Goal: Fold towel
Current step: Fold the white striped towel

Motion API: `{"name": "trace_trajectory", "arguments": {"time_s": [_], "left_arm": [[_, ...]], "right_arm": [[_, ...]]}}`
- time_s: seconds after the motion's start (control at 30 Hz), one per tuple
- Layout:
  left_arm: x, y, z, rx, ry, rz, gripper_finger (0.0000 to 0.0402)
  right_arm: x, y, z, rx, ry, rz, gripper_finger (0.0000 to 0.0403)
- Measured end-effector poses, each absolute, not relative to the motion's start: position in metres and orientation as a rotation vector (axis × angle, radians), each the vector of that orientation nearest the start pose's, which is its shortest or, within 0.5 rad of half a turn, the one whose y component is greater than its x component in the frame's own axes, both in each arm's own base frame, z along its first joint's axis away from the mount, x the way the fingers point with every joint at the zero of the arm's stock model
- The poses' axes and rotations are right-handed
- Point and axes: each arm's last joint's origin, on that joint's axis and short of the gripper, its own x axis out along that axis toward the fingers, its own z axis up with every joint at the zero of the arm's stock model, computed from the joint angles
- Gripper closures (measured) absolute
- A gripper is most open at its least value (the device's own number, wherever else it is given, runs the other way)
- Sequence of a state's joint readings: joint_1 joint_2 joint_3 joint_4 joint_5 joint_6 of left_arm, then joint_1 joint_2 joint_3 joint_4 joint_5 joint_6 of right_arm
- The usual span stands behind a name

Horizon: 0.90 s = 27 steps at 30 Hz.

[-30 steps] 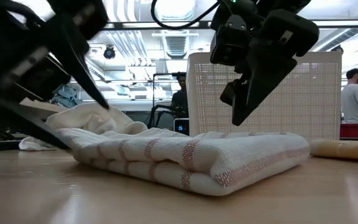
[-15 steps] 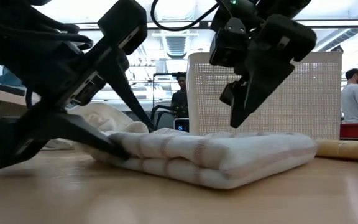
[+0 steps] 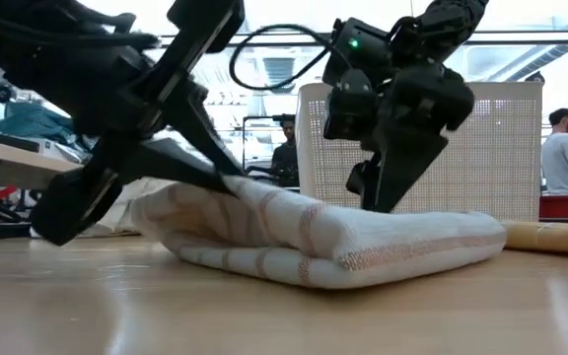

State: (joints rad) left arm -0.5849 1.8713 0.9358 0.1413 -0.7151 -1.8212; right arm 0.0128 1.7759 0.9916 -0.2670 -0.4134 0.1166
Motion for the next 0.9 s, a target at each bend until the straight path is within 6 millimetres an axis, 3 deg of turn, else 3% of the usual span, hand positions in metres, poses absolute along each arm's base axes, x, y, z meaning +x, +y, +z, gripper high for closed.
{"name": "trace_trajectory", "arguments": {"time_s": [0.2, 0.43, 0.6, 0.9], "left_arm": [[0.308, -0.180, 0.132, -1.194, 0.335, 0.588, 0.0397], [0.302, -0.183, 0.126, -1.098, 0.527, 0.540, 0.0399], [0.292, -0.183, 0.118, -1.077, 0.698, 0.572, 0.0400], [0.279, -0.175, 0.119, -0.941, 0.797, 0.655, 0.0401]], "right_arm": [[0.341, 0.018, 0.154, 0.368, 1.002, 0.408, 0.0167], [0.338, 0.015, 0.153, 0.359, 1.029, 0.371, 0.0178], [0.336, 0.010, 0.155, 0.349, 1.037, 0.361, 0.0173], [0.339, 0.016, 0.160, 0.360, 0.995, 0.375, 0.0164]]}}
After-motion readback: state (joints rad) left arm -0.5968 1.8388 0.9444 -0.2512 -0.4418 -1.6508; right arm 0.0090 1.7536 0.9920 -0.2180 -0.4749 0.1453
